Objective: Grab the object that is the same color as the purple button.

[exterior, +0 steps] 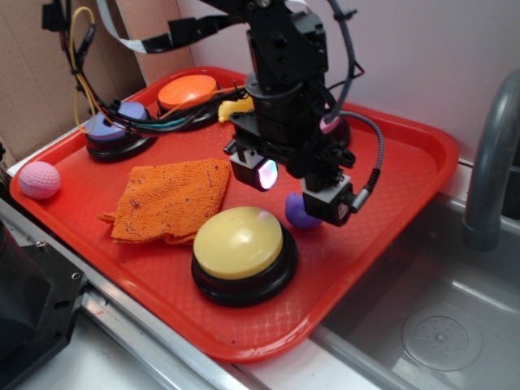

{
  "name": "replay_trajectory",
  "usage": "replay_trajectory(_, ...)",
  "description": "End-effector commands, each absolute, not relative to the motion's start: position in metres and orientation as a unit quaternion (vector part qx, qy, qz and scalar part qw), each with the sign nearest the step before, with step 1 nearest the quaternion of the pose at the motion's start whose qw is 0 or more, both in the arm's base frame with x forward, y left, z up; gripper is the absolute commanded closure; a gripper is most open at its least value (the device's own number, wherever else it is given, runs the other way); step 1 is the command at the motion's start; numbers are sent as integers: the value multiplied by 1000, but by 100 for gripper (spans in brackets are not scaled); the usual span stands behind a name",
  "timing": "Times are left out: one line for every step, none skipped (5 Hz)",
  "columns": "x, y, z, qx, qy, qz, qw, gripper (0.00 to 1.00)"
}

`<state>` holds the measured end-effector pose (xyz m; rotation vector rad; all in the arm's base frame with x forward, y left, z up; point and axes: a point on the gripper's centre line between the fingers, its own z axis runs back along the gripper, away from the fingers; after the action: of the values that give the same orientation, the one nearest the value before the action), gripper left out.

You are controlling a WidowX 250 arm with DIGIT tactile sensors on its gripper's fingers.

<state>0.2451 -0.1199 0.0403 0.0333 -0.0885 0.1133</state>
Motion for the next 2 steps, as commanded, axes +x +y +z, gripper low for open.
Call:
replay_trajectory(263,-119,32,20,-56,65,996,0)
replay_trajectory(265,-117,29,24,-60,70,995,65)
